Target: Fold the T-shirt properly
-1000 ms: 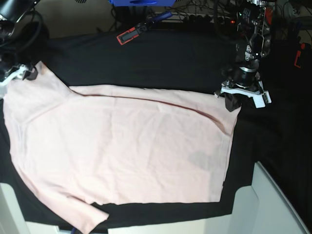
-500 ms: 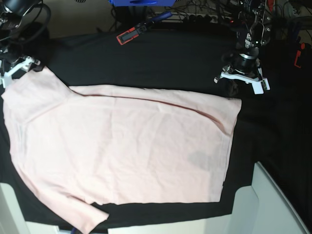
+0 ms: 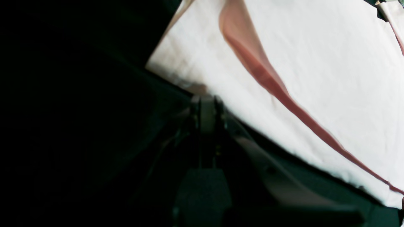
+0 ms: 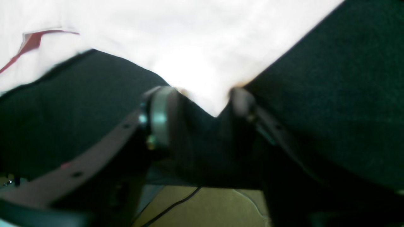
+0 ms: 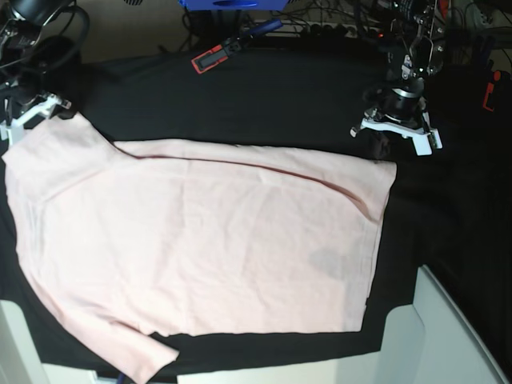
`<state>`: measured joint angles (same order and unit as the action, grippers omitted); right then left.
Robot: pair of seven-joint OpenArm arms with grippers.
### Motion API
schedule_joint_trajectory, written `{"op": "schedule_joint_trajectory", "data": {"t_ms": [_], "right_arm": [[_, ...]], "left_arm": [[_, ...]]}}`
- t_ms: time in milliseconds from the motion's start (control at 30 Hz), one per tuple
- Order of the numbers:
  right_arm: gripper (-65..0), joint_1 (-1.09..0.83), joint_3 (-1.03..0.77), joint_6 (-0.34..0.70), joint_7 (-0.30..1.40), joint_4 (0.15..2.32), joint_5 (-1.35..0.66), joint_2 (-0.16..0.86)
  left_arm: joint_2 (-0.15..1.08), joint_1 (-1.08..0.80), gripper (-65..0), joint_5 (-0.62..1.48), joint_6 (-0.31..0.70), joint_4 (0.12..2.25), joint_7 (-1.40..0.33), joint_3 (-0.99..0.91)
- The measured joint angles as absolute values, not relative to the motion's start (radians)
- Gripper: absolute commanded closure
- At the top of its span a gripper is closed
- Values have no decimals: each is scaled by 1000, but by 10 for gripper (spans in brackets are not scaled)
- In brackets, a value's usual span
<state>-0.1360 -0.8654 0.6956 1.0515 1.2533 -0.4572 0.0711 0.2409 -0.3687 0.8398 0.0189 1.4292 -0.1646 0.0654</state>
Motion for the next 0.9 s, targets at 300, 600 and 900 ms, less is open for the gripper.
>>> {"op": "schedule_joint_trajectory", "data": {"t_ms": [300,600,900], "right_arm": [[-32,-136,-863,695,1064,1252,-447,68],[0,-120,-737,691,1075,1246,-450,97],[0,-118,-733,691,1092,1252,-447,117]], "left_arm": [[241,-368,0,840,19,1429,-164,65],[241,-369,0,839,19,1428,-164,65],[241,-379,0,839,19,1428,-165,65]]}}
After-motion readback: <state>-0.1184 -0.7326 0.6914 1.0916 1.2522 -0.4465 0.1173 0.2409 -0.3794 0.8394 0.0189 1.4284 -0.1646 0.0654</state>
